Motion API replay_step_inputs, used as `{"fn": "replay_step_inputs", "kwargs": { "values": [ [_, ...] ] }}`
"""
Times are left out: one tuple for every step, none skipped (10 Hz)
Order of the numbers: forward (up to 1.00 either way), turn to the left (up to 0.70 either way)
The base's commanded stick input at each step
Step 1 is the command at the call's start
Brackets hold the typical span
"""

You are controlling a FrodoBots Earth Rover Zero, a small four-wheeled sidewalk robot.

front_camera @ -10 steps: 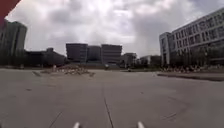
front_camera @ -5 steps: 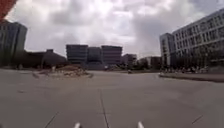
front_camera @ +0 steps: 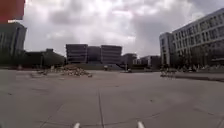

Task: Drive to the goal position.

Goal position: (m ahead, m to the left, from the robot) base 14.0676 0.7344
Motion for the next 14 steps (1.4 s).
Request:
{"fn": "replay_step_inputs", "kwargs": {
  "values": [
    [0.6, 0.0],
    [0.6, 0.0],
    [0.6, 0.0],
    [0.6, 0.0],
    [0.6, 0.0],
    [0.6, 0.0],
    [0.6, -0.01],
    [0.6, -0.04],
    [0.6, -0.1],
    [0.6, -0.15],
    [0.6, -0.15],
    [0.6, -0.15],
    [0.6, -0.15],
    [0.6, -0.15]
  ]
}}
